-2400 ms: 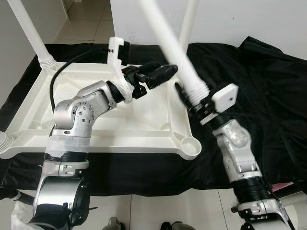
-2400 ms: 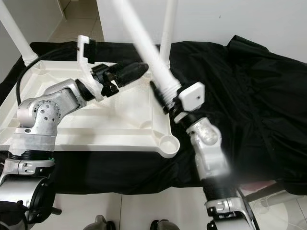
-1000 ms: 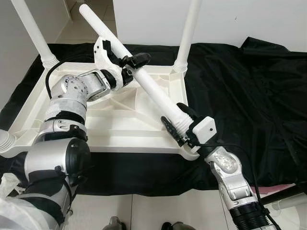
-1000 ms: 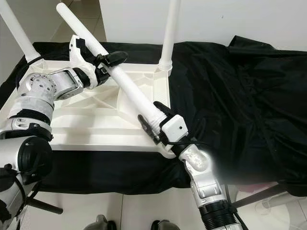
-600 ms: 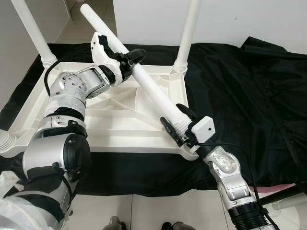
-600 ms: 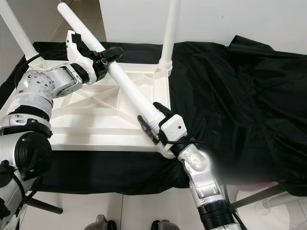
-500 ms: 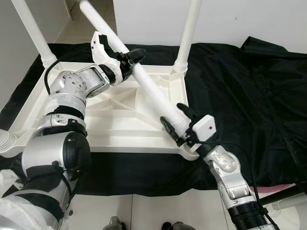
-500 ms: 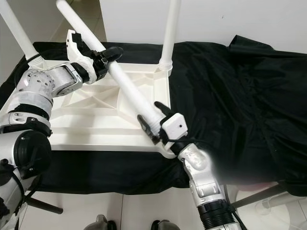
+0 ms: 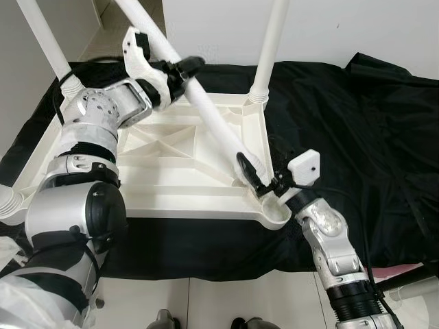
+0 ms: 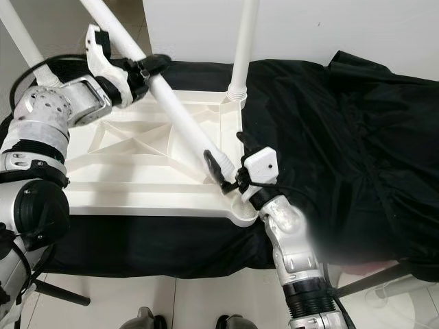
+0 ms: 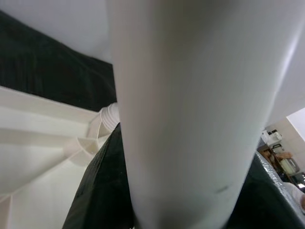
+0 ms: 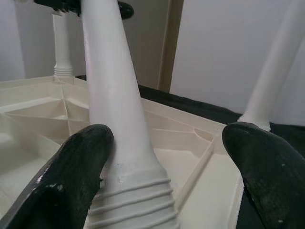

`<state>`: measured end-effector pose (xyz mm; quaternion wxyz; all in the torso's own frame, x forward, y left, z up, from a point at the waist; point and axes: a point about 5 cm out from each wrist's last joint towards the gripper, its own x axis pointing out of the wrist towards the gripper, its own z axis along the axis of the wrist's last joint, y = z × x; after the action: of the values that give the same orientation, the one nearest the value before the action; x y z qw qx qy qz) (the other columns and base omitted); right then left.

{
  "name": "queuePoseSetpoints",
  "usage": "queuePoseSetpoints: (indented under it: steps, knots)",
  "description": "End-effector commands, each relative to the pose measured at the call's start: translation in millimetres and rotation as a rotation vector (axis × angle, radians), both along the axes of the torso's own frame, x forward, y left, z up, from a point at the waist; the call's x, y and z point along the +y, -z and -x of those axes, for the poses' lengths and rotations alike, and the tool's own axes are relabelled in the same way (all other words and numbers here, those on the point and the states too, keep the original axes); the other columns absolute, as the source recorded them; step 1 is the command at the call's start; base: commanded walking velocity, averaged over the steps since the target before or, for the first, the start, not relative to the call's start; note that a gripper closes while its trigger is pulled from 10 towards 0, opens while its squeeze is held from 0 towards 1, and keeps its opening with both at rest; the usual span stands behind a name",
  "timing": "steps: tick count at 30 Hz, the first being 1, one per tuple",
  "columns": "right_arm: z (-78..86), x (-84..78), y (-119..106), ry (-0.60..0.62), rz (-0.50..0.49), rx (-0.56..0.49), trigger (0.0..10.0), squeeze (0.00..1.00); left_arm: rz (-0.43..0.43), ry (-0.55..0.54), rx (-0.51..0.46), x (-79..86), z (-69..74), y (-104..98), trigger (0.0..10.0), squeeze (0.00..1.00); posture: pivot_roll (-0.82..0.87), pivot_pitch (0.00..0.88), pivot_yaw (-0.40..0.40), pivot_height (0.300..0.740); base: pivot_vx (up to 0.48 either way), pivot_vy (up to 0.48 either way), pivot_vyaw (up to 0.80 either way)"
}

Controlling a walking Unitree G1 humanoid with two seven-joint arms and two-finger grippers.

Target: Building children table

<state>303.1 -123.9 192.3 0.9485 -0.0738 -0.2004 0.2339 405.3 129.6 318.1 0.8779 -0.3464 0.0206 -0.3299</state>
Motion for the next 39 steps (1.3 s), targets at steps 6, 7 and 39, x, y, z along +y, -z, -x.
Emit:
queuePoseSetpoints:
  steps: [6, 7, 39]
  knots:
    - [-4.3, 1.6, 1.2, 0.014, -0.001, 0.112, 10.0, 0.0, -0.019, -0.02, -0.188, -3.3, 8.3, -37.5, 10.0, 0.0, -0.08, 0.088, 0.014, 0.74, 0.0, 0.0, 0.0]
    - [-4.3, 1.6, 1.2, 0.014, -0.001, 0.112, 10.0, 0.0, -0.019, -0.02, -0.188, -3.3, 8.3, -37.5, 10.0, 0.0, -0.08, 0.088, 0.014, 0.74, 0.0, 0.0, 0.0]
    - [-50.7, 27.5, -24.8, 0.089, 0.141, 0.195, 10.0, 0.0, -0.269, -0.172, -0.483, -76.0, 44.3, -31.8, 10.0, 0.0, -0.07, 0.125, -0.021, 0.74, 0.0, 0.0, 0.0]
